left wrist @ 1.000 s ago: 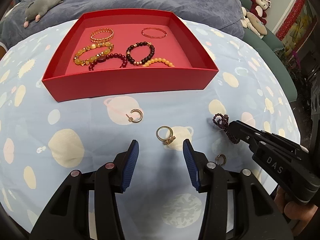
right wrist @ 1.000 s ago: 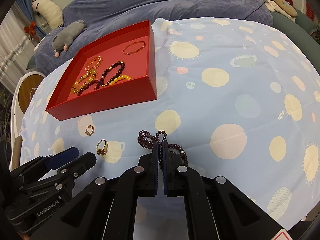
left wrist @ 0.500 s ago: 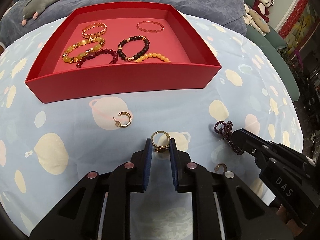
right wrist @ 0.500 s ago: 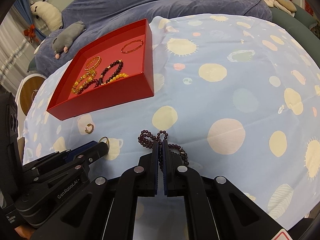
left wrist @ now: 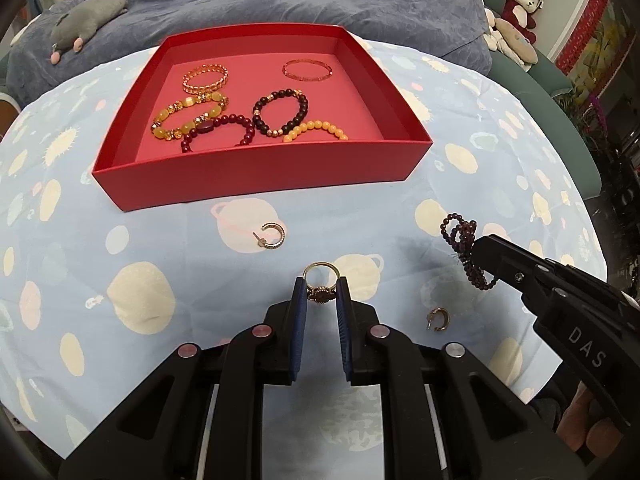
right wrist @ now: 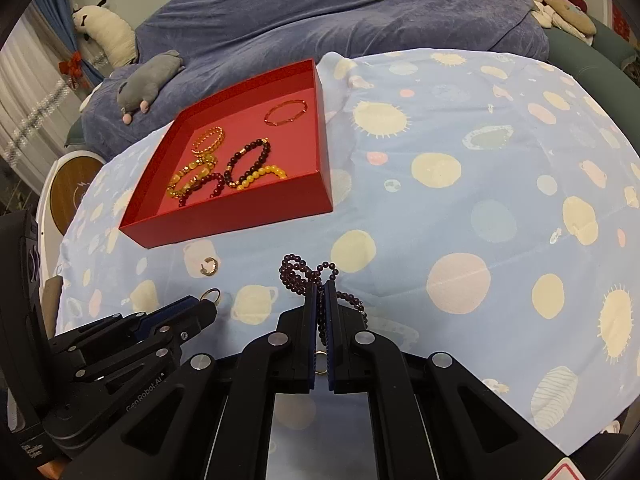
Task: Organize jewelry
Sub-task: 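Carry the ring into the red box with the left tool while the right tool carries the bow there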
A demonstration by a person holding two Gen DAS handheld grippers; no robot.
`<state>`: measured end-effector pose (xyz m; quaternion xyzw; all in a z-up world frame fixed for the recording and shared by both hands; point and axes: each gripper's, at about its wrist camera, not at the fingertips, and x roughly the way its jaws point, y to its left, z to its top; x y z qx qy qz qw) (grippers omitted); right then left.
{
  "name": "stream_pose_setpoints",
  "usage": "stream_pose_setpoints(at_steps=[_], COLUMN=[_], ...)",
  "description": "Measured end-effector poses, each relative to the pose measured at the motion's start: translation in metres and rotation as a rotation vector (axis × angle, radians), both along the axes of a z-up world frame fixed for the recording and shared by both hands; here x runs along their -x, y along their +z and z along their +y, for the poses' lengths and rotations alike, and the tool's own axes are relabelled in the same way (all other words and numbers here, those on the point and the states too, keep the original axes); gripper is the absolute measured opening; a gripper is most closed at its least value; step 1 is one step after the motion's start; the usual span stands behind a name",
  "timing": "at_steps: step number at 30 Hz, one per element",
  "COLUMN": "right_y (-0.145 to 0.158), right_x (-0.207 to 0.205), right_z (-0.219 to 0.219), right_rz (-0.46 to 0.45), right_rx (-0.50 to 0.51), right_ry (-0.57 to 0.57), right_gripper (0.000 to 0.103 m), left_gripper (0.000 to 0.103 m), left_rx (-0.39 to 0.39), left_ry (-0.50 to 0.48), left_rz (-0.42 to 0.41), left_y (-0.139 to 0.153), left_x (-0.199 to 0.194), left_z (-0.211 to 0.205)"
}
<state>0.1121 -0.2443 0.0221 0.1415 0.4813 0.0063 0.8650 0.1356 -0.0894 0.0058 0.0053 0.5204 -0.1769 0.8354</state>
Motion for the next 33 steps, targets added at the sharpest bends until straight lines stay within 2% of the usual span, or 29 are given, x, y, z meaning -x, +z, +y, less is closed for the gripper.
stream_pose_setpoints(at_steps=[9,19,26,33], right_y=[0.031,0.054,0.05,0.029], right_x=[-0.01,-0.066,-0.121,-0.17], right_z=[0.02,0.035,0.036,0.033], right_rz=[-0.059,-0.116,-0.11,-0.071], right_rx=[-0.012,0.008,0.011,0.008], right_ry=[0.045,0.097,0.106,0.09], right_gripper=[0.003,0.003,0.003,0.003], left_gripper=[0.015,0.015,0.015,0.015], left_rx=[0.033,0.023,-0.012,-0.036], left_ry=[0.043,0.066,0.057,0.081], left_rz=[-0.04,-0.1,-0.134,-0.122], left_y=[0.03,0.056,0.06,0.046], left_x=[-0.005,-0.05,-0.104,-0.158], left_z=[0.026,0.044,0.04,0.033])
